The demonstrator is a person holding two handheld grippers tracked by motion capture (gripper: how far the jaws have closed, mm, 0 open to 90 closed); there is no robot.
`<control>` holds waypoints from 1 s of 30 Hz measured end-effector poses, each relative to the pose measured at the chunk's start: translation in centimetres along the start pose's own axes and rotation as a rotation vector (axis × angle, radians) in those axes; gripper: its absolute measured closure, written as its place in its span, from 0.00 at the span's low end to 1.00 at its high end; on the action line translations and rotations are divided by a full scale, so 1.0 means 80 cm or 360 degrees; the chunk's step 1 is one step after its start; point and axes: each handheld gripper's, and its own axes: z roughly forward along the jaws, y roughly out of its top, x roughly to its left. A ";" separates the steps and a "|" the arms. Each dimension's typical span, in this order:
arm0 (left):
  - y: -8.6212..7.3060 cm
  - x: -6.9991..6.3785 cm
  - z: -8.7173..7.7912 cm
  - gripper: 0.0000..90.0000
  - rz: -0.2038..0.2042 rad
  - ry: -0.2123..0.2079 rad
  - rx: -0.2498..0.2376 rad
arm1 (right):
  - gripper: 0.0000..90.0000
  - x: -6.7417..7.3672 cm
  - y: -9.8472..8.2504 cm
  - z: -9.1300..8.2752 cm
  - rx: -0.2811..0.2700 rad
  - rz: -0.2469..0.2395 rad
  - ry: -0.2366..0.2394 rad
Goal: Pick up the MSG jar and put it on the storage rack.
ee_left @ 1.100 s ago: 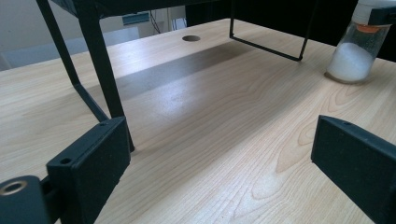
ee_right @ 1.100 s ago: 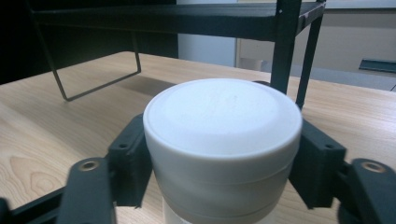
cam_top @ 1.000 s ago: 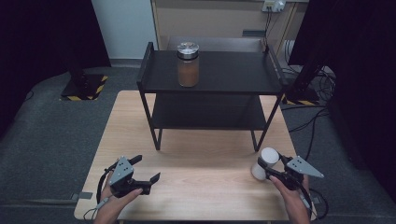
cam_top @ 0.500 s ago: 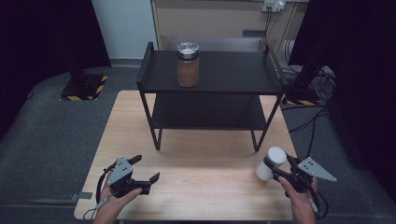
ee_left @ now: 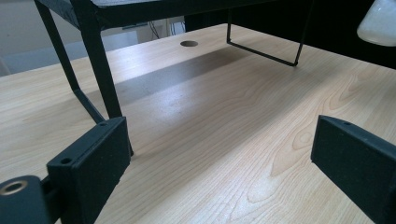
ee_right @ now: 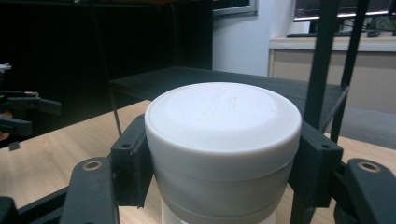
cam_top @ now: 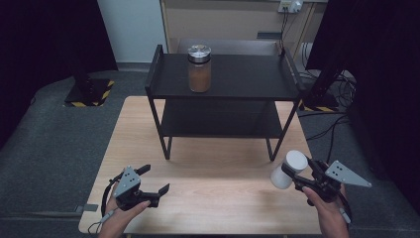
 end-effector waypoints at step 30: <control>0.005 0.004 -0.001 0.04 0.0041 -0.0080 0.0022 | 0.38 -0.003 0.095 0.015 0.0008 -0.0028 0.0101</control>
